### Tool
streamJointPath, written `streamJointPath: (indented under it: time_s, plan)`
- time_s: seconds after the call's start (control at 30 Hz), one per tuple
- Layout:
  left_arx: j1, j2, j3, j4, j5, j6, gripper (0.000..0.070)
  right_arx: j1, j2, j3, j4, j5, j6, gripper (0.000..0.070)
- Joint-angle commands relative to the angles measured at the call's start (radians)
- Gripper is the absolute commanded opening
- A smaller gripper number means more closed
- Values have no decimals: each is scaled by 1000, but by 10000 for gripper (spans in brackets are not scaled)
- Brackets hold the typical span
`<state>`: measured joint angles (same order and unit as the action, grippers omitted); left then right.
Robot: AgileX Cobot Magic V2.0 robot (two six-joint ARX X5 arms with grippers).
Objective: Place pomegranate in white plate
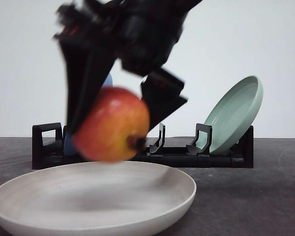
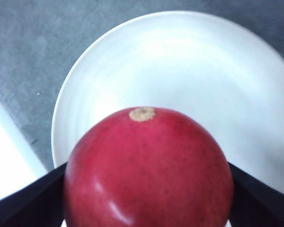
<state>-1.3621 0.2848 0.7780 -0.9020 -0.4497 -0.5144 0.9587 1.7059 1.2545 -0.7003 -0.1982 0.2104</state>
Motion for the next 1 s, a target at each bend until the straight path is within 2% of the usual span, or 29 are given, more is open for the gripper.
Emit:
streamJointPath:
  time_s: [0.0, 0.33, 0.97]
  plan:
    - [-13, 1, 6, 4, -7, -3, 592, 16, 33, 17, 20, 20, 17, 506]
    - [-13, 1, 6, 5, -7, -4, 592, 20, 115, 17, 27, 40, 37, 508]
    - [-13, 1, 6, -3, -7, -14, 592, 6, 124, 17, 36, 44, 37, 510]
